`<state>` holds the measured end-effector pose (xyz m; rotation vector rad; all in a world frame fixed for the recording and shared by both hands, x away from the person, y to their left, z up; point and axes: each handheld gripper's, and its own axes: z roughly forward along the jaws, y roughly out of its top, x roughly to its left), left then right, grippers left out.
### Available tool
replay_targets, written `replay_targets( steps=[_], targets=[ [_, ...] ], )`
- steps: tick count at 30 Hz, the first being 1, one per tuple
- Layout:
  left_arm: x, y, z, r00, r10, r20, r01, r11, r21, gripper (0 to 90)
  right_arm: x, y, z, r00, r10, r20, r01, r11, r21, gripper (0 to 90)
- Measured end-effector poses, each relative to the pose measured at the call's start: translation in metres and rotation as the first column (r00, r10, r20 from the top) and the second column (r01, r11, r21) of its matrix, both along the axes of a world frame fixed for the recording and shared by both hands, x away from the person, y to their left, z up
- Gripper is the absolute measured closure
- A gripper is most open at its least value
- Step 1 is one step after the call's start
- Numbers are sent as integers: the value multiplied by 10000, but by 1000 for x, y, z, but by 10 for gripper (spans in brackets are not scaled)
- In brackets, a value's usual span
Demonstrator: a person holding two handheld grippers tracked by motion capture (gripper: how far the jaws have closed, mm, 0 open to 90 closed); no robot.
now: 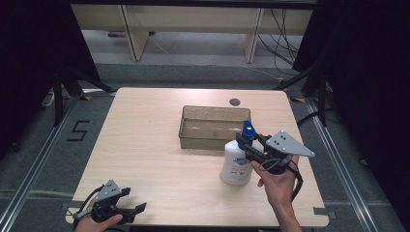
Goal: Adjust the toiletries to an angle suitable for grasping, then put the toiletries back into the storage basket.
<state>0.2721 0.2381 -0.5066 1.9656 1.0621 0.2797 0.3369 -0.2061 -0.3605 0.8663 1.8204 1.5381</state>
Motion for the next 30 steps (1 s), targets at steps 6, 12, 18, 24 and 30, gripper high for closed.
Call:
replay_targets(
  steps=[6, 12, 18, 24, 30],
  targets=[
    [0, 2, 1, 10000, -57, -63, 58, 9999, 158, 156, 1, 0, 0, 9999, 102, -93, -102, 9999, -15, 628],
    [-2, 2, 1, 10000, 19, -83, -19, 10000, 63, 156, 5, -1, 2, 9996, 92, -275, -90, 9999, 88, 629],
    [-3, 2, 1, 10000, -8, -76, 9, 9999, 116, 156, 8, -2, 2, 9996, -21, -298, 24, 10000, 93, 629],
    [-3, 3, 2, 9998, -184, 9, 183, 9996, 234, 156, 8, -2, 3, 9972, -144, -736, 168, 9993, 322, 630],
    [-5, 0, 1, 10000, -51, 48, 51, 9999, 95, 156, 13, -5, 6, 9986, -82, -516, 97, 9995, 288, 631]
  ],
)
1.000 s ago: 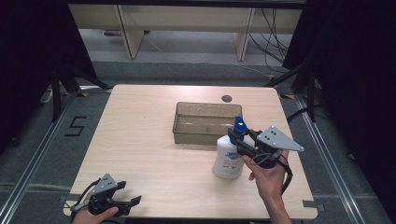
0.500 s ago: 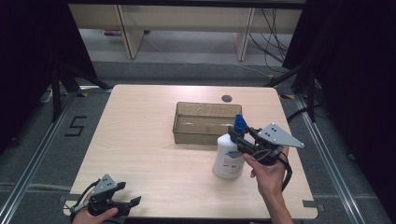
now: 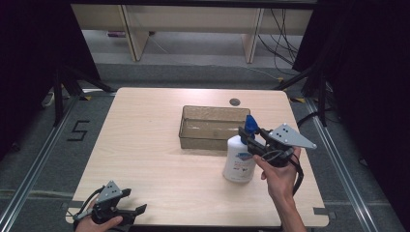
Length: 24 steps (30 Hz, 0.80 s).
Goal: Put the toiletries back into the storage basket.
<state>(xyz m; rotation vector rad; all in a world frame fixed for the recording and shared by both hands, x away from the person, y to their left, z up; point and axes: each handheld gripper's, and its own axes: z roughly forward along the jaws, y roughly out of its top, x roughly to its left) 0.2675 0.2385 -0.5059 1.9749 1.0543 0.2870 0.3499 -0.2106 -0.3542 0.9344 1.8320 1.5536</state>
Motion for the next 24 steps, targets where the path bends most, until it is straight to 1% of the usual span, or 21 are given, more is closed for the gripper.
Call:
replay_targets(
  steps=[1, 3, 4, 5, 7, 8, 9, 10, 11, 12, 13, 14, 15, 16, 18, 19, 20, 21, 22, 23, 24],
  targets=[
    [0, 1, 1, 10000, -59, -66, 60, 10000, 50, 156, 1, -1, 1, 9999, -22, 148, 23, 10000, -83, 631],
    [0, 2, 0, 9999, -119, -29, 118, 9999, -23, 156, 2, -2, 4, 9999, -89, 72, 89, 10000, 35, 630],
    [0, 2, 0, 9999, -88, -47, 88, 10000, -15, 156, 3, -3, 6, 9996, -110, 241, 109, 9999, 39, 630],
    [-1, 2, 0, 10000, -76, -61, 76, 10000, 7, 156, 3, -2, 7, 10000, -80, 2, 80, 9998, 207, 631],
    [-1, 1, 1, 10000, -74, -50, 74, 10000, -63, 156, 4, -3, 11, 9997, -155, 164, 152, 9998, 144, 631],
    [-1, 2, 1, 9998, -161, -118, 162, 9998, 105, 156, 4, -2, 13, 9998, -99, 170, 95, 9996, 253, 631],
    [-1, 2, 1, 9998, -149, -128, 150, 9998, 102, 156, 3, -1, 16, 9997, -114, 211, 111, 9998, 183, 631],
    [-1, 1, -1, 10000, -32, -21, 32, 9999, -110, 156, 4, -1, 17, 9992, -114, 385, 108, 9998, 170, 631],
    [-1, 2, -1, 10000, -18, -24, 18, 10000, -83, 156, 4, -1, 20, 9989, -134, 449, 131, 9999, 66, 631],
    [0, 3, -1, 10000, -42, -13, 42, 10000, 4, 156, 4, 0, 22, 9987, -148, 483, 140, 9998, 172, 631],
    [0, 2, -1, 10000, 90, 18, -90, 9999, -118, 156, 5, -1, 24, 9980, -142, 617, 134, 9998, 124, 631],
    [0, 3, 0, 10000, 68, -30, -68, 10000, -52, 156, 6, -1, 25, 9977, -165, 659, 158, 9998, 118, 632],
    [0, 2, -1, 10000, 96, -14, -97, 9999, -108, 156, 5, 0, 27, 9986, -130, 519, 118, 9997, 231, 632],
    [0, 3, -1, 10000, 73, -28, -74, 9999, -96, 156, 6, -1, 28, 9979, -172, 627, 156, 9996, 251, 657],
    [0, 2, -1, 10000, 73, -33, -74, 9999, -106, 156, 7, -3, 31, 9977, -169, 649, 141, 9989, 437, 658],
    [0, 3, -1, 10000, 68, -41, -68, 9999, -88, 156, 6, -3, 32, 9986, -163, 500, 134, 9983, 570, 658],
    [1, 4, -1, 10000, 4, -8, -4, 9999, 121, 156, 8, -4, 33, 9968, -141, 788, 107, 9990, 438, 659],
    [1, 4, -1, 10000, -2, -9, 2, 9999, 152, 156, 7, -3, 34, 9977, -125, 668, 90, 9986, 527, 659],
    [1, 4, -1, 10000, 26, -18, -26, 10000, 45, 156, 8, -4, 35, 9972, -120, 732, 83, 9987, 506, 659],
    [1, 3, -1, 10000, 33, -4, -33, 10000, 8, 156, 8, -4, 36, 9975, -157, 690, 121, 9986, 519, 660],
    [1, 4, -1, 10000, 27, -10, -27, 9999, 113, 156, 10, -4, 37, 9968, -174, 780, 137, 9988, 477, 660]
  ],
)
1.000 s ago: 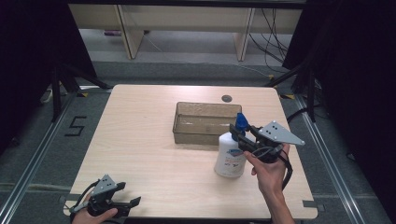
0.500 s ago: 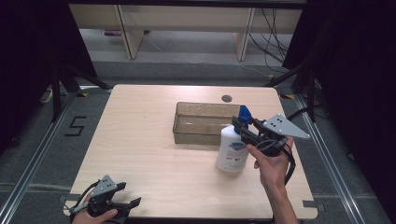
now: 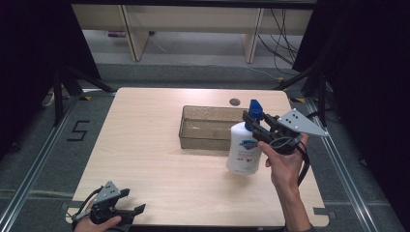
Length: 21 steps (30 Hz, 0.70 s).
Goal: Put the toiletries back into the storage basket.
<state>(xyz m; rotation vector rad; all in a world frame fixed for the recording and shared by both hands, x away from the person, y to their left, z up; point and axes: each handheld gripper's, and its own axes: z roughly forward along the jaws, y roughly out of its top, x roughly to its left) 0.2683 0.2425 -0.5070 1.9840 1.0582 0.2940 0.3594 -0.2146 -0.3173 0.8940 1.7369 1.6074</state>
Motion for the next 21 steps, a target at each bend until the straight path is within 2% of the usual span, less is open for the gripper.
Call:
replay_targets(
  steps=[1, 4, 5, 6, 8, 10, 11, 13, 14, 19, 21],
  targets=[
    [-1, -1, 0, 10000, 58, -7, -58, 9997, -241, 156, 1, -1, 1, 10000, 35, -56, -36, 10000, -82, 660],
    [0, -1, -1, 10000, 60, -12, -61, 9998, -200, 156, 3, 0, 3, 9998, -3, -212, 4, 10000, 63, 660],
    [0, -2, -1, 10000, 68, -11, -68, 9997, -221, 156, 5, -1, 4, 9999, -48, -112, 48, 10000, -47, 660],
    [0, -2, -1, 10000, 65, -6, -65, 9997, -223, 156, 6, -1, 5, 9998, -58, -210, 58, 10000, 35, 660],
    [0, -2, -1, 10000, 64, -14, -64, 9998, -188, 156, 8, -1, 6, 10000, -74, -60, 74, 10000, 23, 661],
    [0, -1, -1, 10000, 57, -14, -57, 9998, -189, 156, 10, -1, 9, 9998, -5, -206, 7, 9999, 117, 661],
    [0, -1, -1, 10000, 56, -5, -57, 9998, -189, 156, 11, -2, 11, 9999, -70, -143, 70, 10000, -9, 660],
    [0, -1, -1, 10000, 42, 29, -41, 9998, -212, 156, 13, -1, 16, 9998, 36, -179, -34, 10000, 74, 661],
    [0, -1, 0, 10000, 51, -13, -51, 9998, -180, 156, 14, -1, 17, 10000, 29, -44, -29, 10000, 61, 660],
    [0, -2, 0, 10000, 31, 26, -31, 9997, -222, 156, 19, 2, 28, 9998, 145, -165, -142, 9997, 202, 660],
    [0, -2, 0, 10000, 17, 20, -17, 9997, -236, 156, 21, 2, 30, 9999, 126, -60, -125, 9999, 63, 660]
  ],
)
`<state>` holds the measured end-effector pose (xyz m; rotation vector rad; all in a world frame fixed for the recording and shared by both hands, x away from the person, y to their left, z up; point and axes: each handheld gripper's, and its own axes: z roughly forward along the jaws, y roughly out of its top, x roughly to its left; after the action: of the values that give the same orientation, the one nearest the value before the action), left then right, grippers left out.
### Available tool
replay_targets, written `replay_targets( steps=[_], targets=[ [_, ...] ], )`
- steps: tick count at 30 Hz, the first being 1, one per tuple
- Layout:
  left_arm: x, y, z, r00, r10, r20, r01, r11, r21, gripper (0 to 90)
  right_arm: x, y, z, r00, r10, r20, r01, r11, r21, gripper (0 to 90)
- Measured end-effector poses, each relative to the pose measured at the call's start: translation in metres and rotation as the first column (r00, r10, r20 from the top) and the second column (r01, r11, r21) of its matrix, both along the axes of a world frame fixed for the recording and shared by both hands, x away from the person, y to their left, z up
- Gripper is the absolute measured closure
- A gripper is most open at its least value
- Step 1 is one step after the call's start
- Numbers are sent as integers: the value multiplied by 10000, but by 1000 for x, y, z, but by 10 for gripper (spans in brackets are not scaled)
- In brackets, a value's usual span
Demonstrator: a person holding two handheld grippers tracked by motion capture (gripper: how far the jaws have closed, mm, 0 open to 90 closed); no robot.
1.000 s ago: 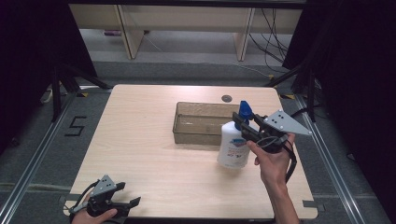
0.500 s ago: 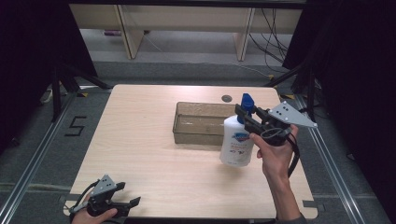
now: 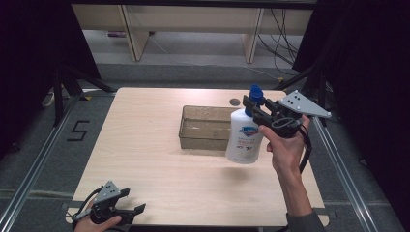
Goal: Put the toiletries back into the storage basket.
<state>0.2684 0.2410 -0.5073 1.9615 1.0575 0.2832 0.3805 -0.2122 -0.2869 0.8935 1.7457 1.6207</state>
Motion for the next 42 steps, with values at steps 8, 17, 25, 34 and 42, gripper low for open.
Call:
replay_targets(
  steps=[8, 17, 25, 34, 42],
  targets=[
    [0, 0, 0, 10000, 36, -33, -35, 10000, 36, 156, 11, 1, 4, 9996, 13, -283, -8, 9998, 190, 661],
    [0, 0, 0, 10000, 34, 5, -34, 10000, -3, 156, 23, 0, 9, 9992, -190, -338, 190, 9998, 9, 660],
    [0, 0, 0, 10000, 28, -4, -28, 10000, 19, 156, 37, -1, 16, 9990, -331, -293, 332, 9994, 30, 661],
    [1, 0, 0, 10000, -1, -21, 1, 10000, 1, 156, 53, 5, 21, 9973, -572, -467, 577, 9983, 94, 660],
    [0, -1, 0, 10000, 4, -4, -4, 10000, -52, 156, 66, 9, 18, 9963, -657, -562, 661, 9978, 62, 660]
  ],
)
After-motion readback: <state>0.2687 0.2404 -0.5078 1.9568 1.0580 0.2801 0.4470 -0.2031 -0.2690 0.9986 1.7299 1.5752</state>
